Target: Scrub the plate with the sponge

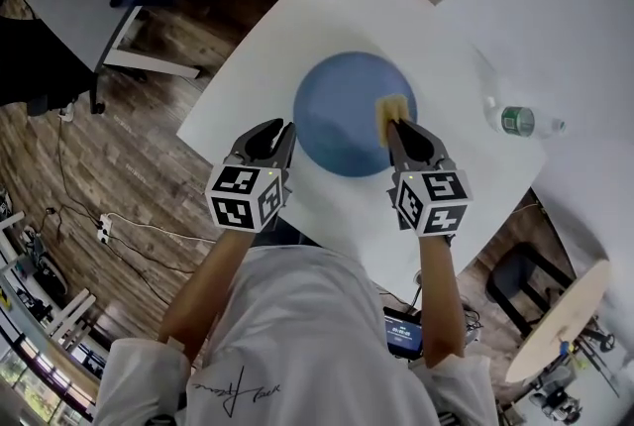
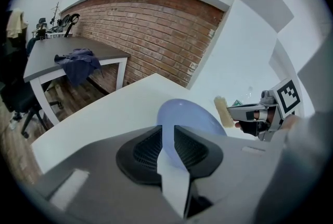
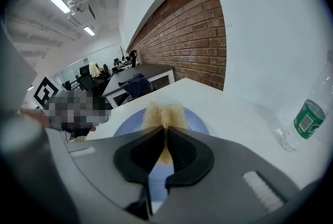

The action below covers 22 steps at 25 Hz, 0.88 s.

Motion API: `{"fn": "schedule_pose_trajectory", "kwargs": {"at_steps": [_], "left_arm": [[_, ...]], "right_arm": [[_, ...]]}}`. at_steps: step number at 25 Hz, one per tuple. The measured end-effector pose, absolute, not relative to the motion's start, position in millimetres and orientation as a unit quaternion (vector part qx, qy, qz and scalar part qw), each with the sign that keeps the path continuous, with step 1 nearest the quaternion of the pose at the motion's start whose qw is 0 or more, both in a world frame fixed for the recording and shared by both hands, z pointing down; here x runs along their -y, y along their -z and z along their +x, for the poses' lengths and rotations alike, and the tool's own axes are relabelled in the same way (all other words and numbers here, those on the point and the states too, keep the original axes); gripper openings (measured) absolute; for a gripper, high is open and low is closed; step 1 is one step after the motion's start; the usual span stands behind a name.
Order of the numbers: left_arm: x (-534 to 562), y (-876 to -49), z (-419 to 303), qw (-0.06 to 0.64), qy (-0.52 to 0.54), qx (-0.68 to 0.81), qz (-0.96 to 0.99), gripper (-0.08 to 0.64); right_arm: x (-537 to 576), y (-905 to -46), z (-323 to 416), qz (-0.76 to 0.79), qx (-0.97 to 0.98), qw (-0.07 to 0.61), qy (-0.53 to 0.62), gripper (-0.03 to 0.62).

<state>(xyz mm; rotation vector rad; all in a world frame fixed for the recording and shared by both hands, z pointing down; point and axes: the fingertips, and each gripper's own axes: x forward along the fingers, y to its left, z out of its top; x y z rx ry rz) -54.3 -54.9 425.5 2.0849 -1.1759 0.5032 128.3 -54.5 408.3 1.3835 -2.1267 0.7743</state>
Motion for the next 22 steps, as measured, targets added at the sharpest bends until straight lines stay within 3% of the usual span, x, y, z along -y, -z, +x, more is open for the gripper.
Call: {"fn": "schedule_pose_trajectory", "kwargs": {"at_steps": [22], "left_arm": [[81.2, -471.2, -43.2, 0.383, -0.214, 0.417, 0.796, 0.097]], "right_arm": [[96.0, -460.6, 130.4, 0.523, 0.741, 0.251, -0.337, 0.025]]}}
